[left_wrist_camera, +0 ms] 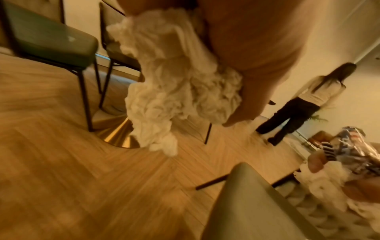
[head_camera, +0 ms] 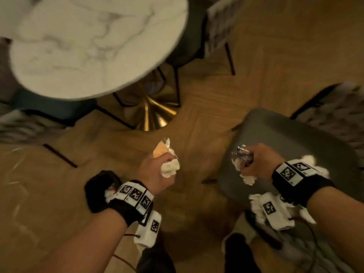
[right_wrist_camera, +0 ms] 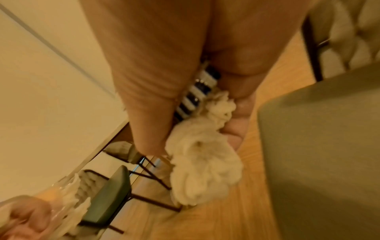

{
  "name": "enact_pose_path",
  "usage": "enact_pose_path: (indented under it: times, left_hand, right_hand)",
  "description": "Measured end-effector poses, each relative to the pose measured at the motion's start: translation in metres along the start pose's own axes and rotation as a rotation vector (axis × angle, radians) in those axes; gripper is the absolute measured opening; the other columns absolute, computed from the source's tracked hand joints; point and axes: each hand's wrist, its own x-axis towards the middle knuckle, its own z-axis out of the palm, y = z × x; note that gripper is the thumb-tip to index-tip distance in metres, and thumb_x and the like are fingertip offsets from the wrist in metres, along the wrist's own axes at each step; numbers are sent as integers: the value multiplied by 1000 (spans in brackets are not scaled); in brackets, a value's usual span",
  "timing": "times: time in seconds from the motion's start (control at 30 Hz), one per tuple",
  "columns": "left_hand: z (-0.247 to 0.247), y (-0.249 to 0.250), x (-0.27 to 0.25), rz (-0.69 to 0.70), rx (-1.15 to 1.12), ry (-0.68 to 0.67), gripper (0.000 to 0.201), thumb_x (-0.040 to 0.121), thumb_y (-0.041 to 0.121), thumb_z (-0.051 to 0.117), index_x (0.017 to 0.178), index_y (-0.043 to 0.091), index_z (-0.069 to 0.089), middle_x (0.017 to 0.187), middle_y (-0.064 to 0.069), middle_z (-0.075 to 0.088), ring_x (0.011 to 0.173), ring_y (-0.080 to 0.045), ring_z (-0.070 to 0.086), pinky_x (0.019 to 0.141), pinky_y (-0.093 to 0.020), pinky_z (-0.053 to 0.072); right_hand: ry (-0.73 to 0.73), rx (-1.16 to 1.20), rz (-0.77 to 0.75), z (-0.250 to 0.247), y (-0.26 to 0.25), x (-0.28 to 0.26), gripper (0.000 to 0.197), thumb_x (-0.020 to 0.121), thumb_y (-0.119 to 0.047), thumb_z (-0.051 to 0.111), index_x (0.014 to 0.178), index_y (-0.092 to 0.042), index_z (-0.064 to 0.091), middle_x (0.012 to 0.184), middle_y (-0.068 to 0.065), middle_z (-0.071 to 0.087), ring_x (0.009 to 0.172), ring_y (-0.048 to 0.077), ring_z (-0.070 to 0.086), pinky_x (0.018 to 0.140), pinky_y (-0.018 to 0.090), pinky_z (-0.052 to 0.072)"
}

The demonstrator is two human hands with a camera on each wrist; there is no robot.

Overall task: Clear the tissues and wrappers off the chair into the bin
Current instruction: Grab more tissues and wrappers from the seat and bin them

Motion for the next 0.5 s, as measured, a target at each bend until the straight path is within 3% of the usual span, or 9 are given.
enact_pose_path:
  times: [0.17, 0.27, 0.37, 0.5]
  left_hand:
    - [-70, -145, -61, -106, -52, 48, 38, 67, 15, 74, 102, 21, 61, 92, -8, 67, 80, -23, 62, 73, -30, 52]
    - [-98, -228, -91, -206, -85, 71, 43, 61, 26, 74, 100, 35, 57, 93, -5, 65, 82, -22, 61, 75, -35, 53]
    - [-116, -298, -102, -290, -131, 98, 49, 63, 19, 78, 108, 25, 60, 97, -3, 57, 85, -18, 55, 74, -26, 44]
    - [-117, -379, -95, -349, -188, 118, 44, 67, 12, 78, 106, 19, 60, 91, 1, 57, 81, -14, 56, 60, -3, 38]
  right_hand:
    - [-42, 18, -2, 115, -134, -1, 31, 60, -20, 86, 87, -21, 71, 79, -1, 71, 77, 16, 67, 79, 30, 53]
    - [-172, 43, 2, 185, -198, 0, 29, 63, -12, 84, 85, -24, 69, 79, -2, 70, 74, 10, 64, 74, 22, 48]
    - [-252, 48, -71, 250, -238, 11, 29, 65, -10, 79, 88, -25, 70, 82, -3, 73, 71, 4, 64, 64, 11, 47]
    - [-330, 61, -84, 318, -254, 30, 31, 62, -11, 79, 84, -30, 71, 83, -4, 75, 77, 6, 69, 70, 17, 54]
